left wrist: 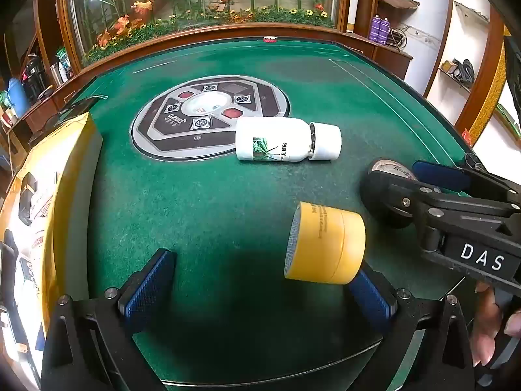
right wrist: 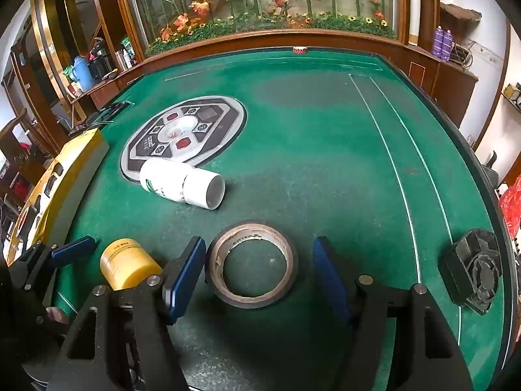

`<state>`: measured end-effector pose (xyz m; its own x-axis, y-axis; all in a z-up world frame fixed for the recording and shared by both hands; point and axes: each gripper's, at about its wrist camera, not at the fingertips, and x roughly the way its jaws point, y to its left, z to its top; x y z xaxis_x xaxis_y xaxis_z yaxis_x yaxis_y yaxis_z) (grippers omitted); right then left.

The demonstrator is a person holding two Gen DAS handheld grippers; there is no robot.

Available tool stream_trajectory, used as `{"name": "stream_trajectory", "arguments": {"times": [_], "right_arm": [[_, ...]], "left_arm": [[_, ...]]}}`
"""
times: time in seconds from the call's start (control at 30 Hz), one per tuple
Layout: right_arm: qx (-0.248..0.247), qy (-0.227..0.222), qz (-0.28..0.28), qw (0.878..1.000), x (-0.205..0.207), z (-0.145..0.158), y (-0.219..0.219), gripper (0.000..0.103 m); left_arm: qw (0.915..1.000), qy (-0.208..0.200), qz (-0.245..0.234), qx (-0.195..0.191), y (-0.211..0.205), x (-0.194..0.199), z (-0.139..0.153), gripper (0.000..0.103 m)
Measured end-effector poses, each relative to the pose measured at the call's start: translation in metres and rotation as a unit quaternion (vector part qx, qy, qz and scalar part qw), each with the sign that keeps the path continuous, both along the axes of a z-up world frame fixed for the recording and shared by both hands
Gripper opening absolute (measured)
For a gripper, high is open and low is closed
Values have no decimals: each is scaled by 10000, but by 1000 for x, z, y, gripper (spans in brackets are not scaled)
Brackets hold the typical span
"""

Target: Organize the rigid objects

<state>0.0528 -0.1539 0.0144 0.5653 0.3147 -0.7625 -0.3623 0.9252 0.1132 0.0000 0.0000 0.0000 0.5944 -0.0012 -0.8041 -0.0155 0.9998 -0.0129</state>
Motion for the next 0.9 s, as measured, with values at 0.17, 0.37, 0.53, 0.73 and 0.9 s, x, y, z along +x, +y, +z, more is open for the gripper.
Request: {"name": "stream_trajectory", "arguments": {"times": [0.17, 0.37, 0.53, 0.73, 0.9], "right_arm": [[75, 88, 37, 9999, 0, 0, 1, 67], [7, 38, 26, 10000, -2, -1, 1, 67], [-44, 23, 30, 10000, -3, 1, 4, 67], [-157, -21, 39, 9999, -3, -2, 7, 73], [-185, -6, 48, 9998, -2, -2, 7, 74]], "left_arm": [[10000, 1, 0, 2, 0, 0, 0, 103], [10000, 2, 0, 2, 0, 0, 0, 103], [10000, 2, 0, 2, 0, 0, 0, 103], [10000, 2, 0, 3, 0, 0, 0, 103], [10000, 3, 0, 2, 0, 0, 0, 103]]}}
